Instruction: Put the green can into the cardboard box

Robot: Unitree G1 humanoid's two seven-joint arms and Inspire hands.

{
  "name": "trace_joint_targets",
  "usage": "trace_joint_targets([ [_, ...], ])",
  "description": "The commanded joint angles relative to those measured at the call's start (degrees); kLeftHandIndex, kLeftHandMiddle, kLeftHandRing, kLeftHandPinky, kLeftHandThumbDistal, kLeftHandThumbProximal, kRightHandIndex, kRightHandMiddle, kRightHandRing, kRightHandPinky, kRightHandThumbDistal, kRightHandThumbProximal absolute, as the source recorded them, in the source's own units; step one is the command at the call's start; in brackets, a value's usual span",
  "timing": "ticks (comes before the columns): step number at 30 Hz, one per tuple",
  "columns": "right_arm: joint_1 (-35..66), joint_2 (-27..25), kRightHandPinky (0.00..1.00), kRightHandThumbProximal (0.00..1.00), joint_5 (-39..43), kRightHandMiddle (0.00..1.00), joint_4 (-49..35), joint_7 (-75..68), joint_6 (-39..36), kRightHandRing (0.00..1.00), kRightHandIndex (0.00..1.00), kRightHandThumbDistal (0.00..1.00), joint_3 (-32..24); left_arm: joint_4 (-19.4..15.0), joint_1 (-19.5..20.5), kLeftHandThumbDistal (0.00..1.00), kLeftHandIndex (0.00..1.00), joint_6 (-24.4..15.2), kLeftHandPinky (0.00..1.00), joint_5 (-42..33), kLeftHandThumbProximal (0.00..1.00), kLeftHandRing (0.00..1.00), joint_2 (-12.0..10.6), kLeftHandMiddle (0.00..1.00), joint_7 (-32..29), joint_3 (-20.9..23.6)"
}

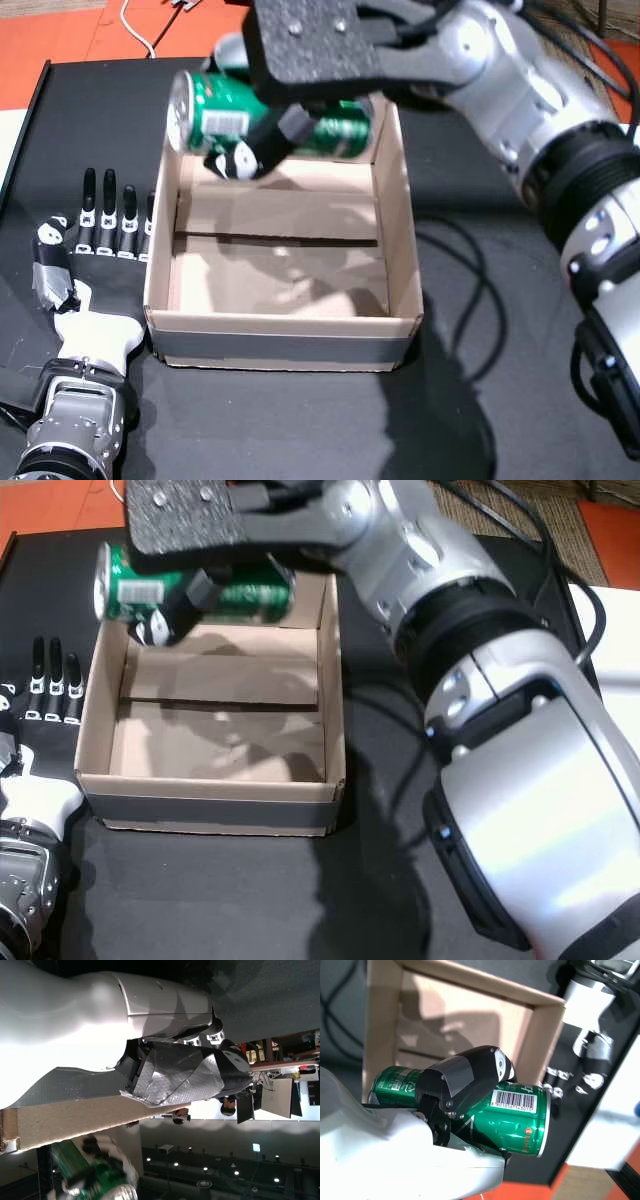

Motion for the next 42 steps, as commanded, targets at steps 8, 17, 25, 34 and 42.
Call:
trace_joint_targets([
  [8, -0.66, -1.42, 0.69, 0.32, -0.06, 0.38, -0.42, 0.28, -1.7, 0.5, 0.41, 0.39, 0.21, 1.65, 2.87, 0.01, 0.44, 0.01, 0.65, 0.57, 0.82, 0.55, -1.13, 0.43, 0.54, -0.16],
  [17, 0.57, -2.23, 0.77, 0.45, -1.14, 0.51, -0.27, -1.03, -2.03, 0.64, 0.48, 0.48, 0.95, 1.57, 2.5, 0.0, 0.45, 0.3, 0.67, 0.21, 0.82, 0.56, -1.0, 0.46, 1.89, 0.2],
  [25, -1.04, -2.54, 1.0, 0.58, -1.97, 1.0, -0.09, 1.68, 1.53, 1.0, 0.84, 1.0, 1.84, 1.51, 2.45, 0.0, 0.44, -0.04, 0.68, 0.55, 0.82, 0.57, -0.85, 0.45, 2.15, -0.05],
  [34, -1.24, -2.69, 1.0, 0.56, -1.89, 1.0, -0.25, 1.02, 3.02, 1.0, 0.77, 1.0, 1.56, 1.56, 2.4, 0.02, 0.41, 0.03, 0.68, 0.44, 0.78, 0.54, -0.72, 0.42, 2.21, 0.04],
  [42, -1.18, -2.72, 1.0, 0.56, -1.94, 1.0, -0.38, 0.18, 2.85, 1.0, 0.77, 1.0, 1.6, 1.67, 2.49, 0.03, 0.39, 0.32, 0.66, 0.26, 0.75, 0.53, -0.5, 0.41, 1.68, 0.23],
])
